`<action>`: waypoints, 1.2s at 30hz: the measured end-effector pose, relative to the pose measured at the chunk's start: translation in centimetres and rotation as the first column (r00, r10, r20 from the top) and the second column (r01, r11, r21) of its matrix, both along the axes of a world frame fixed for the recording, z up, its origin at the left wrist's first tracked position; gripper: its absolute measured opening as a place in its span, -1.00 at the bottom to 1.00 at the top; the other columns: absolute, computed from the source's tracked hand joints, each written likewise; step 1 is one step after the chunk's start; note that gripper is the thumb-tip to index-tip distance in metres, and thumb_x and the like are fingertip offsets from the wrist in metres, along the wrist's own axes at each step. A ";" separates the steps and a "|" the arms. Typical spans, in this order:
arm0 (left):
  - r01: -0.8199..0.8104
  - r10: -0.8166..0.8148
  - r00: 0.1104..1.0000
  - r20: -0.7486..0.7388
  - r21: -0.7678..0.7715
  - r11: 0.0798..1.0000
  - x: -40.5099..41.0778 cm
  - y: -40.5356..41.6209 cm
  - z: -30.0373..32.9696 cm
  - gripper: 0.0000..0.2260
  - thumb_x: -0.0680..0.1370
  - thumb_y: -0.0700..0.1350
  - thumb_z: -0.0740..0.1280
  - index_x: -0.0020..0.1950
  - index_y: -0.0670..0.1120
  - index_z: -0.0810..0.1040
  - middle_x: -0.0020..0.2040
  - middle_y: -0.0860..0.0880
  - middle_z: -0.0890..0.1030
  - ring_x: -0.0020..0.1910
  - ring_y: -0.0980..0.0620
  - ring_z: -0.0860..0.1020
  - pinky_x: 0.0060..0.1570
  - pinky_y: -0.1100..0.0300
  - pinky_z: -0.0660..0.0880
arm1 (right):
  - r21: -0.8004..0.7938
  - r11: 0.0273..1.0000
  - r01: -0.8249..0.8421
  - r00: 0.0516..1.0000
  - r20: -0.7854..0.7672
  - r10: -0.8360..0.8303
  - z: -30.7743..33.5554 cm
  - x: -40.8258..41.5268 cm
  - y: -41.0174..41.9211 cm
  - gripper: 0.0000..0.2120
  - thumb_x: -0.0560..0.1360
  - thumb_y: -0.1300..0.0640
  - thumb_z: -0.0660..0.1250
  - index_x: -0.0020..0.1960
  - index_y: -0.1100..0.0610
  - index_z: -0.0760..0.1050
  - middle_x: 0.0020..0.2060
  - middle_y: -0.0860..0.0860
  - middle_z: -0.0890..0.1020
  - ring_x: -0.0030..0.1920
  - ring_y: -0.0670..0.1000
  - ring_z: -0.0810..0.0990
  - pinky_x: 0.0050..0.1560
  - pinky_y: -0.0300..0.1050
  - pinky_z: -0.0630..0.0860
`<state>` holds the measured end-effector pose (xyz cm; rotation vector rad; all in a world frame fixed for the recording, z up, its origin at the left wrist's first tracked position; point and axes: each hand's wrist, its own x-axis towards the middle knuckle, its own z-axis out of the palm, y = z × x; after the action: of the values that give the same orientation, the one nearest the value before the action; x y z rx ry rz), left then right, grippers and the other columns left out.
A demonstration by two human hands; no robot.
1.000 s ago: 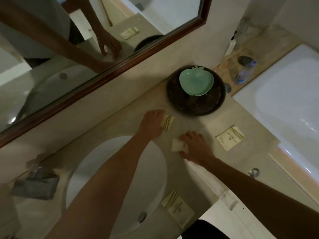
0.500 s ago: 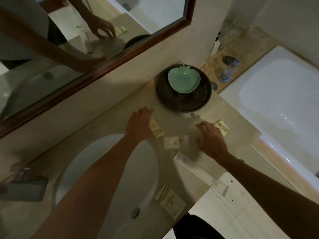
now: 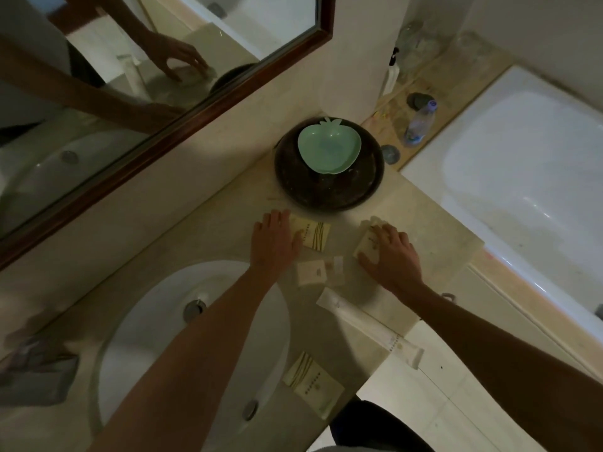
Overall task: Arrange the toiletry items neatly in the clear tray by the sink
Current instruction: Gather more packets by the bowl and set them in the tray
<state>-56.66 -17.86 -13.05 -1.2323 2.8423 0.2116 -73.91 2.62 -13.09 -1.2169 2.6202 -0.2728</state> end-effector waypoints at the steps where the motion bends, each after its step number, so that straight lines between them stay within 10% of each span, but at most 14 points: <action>1: 0.046 -0.046 0.999 0.021 0.023 0.999 -0.6 0.1 -0.3 -0.55 0.54 0.11 0.21 0.34 -0.12 0.37 0.25 -0.14 0.46 0.17 -0.12 0.45 0.09 -0.02 0.41 | 0.005 1.000 -0.018 1.000 0.018 0.018 -0.1 0.1 -0.3 -0.26 0.45 -0.21 0.37 0.50 0.11 0.24 0.42 0.11 0.37 0.27 0.17 0.40 0.15 0.12 0.52; 5: 0.444 -0.444 0.896 -0.012 0.073 0.893 -1.8 0.9 -0.6 -0.49 0.50 -0.13 0.32 0.44 -0.12 0.32 0.44 -0.12 0.35 0.32 -0.14 0.40 0.22 -0.02 0.40 | -0.027 0.992 -0.120 0.985 0.122 0.122 -0.4 0.3 -0.9 -0.18 0.42 -0.13 0.43 0.54 0.10 0.15 0.48 0.09 0.29 0.41 0.11 0.31 0.30 0.13 0.46; 17: 0.185 -0.174 0.981 -0.085 0.148 0.971 -1.6 2.9 -0.9 -0.47 0.50 0.15 0.29 0.35 -0.13 0.35 0.27 -0.14 0.44 0.18 -0.12 0.44 0.08 0.01 0.46 | -0.025 0.999 0.045 0.990 -0.132 -0.048 -0.2 0.5 1.0 -0.30 0.45 -0.38 0.27 0.28 0.19 0.40 0.10 0.14 0.54 0.00 0.10 0.52 -0.06 0.04 0.55; 24: 0.293 -0.282 0.954 -0.100 0.117 0.949 -0.8 2.5 -1.3 -0.37 0.43 -0.08 0.32 0.49 -0.14 0.26 0.45 -0.15 0.34 0.40 -0.14 0.31 0.42 -0.05 0.24 | -0.011 1.000 0.002 1.000 0.018 -0.001 -0.9 2.1 -1.2 -0.27 0.39 -0.22 0.39 0.43 0.14 0.33 0.24 0.15 0.44 0.17 0.14 0.43 0.13 0.06 0.48; 36: 0.207 -0.085 0.946 -0.314 0.381 0.901 0.8 1.1 -0.7 -0.40 0.46 -0.21 0.38 0.46 -0.08 0.25 0.39 -0.05 0.35 0.22 -0.06 0.49 0.04 0.03 0.54 | -0.206 0.979 0.014 0.998 -0.059 -0.027 -0.1 2.9 -3.0 -0.42 0.35 -0.22 0.42 0.19 0.14 0.49 0.01 0.05 0.54 -0.03 0.06 0.47 -0.04 0.03 0.50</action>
<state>-55.88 -16.73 -13.70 -0.9580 2.8817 1.0041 -71.05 -0.34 -13.17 -1.2802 2.7130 -0.5298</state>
